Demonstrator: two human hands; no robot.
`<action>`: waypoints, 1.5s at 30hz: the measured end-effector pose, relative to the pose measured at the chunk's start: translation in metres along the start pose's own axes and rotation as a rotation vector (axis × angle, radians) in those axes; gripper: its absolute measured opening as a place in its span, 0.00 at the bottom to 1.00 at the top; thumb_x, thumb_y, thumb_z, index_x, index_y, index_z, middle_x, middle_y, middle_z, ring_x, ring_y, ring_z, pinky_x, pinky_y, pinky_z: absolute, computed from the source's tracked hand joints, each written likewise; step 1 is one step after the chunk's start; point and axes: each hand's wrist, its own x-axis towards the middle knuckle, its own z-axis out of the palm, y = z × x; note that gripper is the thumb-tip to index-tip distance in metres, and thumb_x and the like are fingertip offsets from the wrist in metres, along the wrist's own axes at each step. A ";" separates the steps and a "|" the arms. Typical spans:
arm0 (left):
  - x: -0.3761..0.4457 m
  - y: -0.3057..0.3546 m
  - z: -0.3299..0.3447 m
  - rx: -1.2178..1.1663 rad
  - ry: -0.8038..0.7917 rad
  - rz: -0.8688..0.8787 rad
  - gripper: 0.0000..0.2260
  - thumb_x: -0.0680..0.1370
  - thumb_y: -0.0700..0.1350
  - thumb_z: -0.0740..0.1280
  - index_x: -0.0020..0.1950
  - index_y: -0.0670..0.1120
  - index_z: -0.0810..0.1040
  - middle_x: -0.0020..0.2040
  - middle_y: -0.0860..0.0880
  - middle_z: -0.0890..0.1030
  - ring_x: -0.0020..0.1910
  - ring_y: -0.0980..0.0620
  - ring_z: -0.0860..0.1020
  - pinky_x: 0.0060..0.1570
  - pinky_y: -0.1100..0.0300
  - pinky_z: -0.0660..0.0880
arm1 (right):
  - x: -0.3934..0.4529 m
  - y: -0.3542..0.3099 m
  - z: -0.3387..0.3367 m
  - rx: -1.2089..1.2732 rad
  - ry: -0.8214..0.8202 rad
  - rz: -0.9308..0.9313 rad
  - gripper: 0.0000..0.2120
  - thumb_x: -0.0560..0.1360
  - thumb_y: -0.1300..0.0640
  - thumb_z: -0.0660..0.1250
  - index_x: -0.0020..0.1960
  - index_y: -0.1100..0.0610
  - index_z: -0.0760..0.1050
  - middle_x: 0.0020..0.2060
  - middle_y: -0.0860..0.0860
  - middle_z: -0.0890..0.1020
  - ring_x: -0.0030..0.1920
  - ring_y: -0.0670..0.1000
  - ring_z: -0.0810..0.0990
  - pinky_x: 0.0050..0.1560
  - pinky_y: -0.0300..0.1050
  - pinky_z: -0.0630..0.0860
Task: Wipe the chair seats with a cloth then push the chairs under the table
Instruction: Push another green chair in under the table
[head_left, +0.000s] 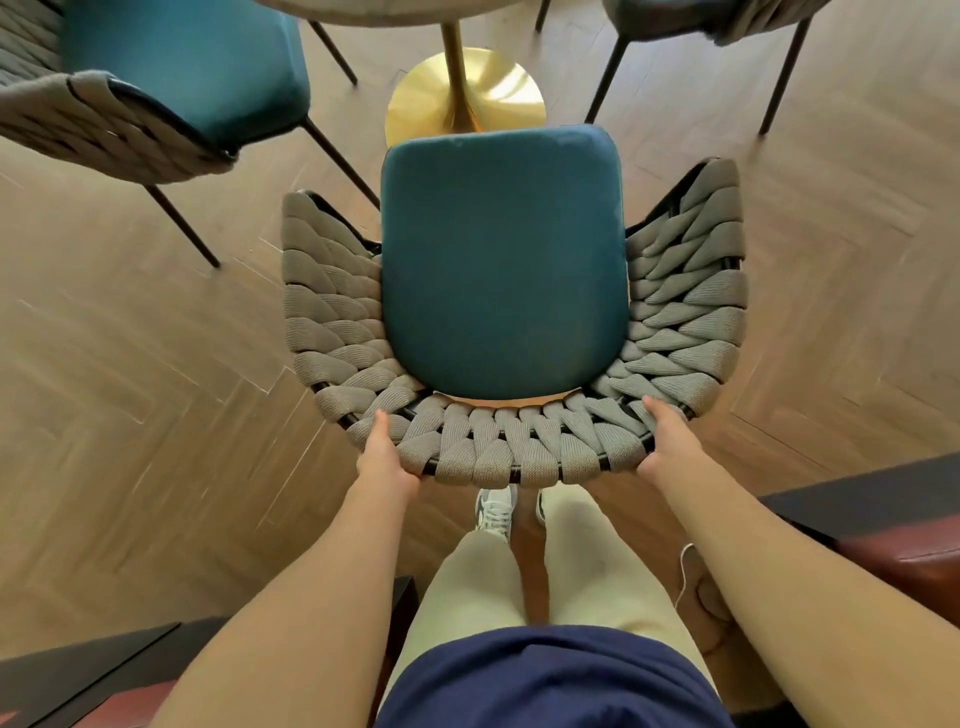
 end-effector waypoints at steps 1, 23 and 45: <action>0.003 -0.002 0.005 -0.010 -0.006 0.002 0.39 0.61 0.63 0.76 0.68 0.53 0.70 0.60 0.41 0.80 0.51 0.34 0.82 0.46 0.25 0.73 | 0.002 -0.008 0.004 0.001 -0.016 -0.008 0.30 0.63 0.56 0.78 0.63 0.54 0.75 0.50 0.56 0.85 0.42 0.59 0.86 0.43 0.69 0.78; -0.052 0.023 0.063 0.539 0.124 0.111 0.37 0.69 0.64 0.69 0.72 0.45 0.67 0.66 0.44 0.76 0.61 0.41 0.75 0.64 0.44 0.70 | -0.017 -0.115 0.035 -0.282 -0.156 -0.061 0.30 0.68 0.52 0.75 0.66 0.56 0.69 0.58 0.57 0.78 0.53 0.59 0.80 0.55 0.61 0.76; -0.176 0.008 0.273 1.637 -0.360 0.556 0.12 0.81 0.54 0.60 0.53 0.48 0.77 0.43 0.49 0.84 0.46 0.51 0.81 0.54 0.51 0.77 | -0.037 -0.190 -0.046 -0.289 0.016 -0.333 0.11 0.77 0.53 0.66 0.57 0.56 0.74 0.60 0.57 0.78 0.62 0.57 0.76 0.57 0.53 0.74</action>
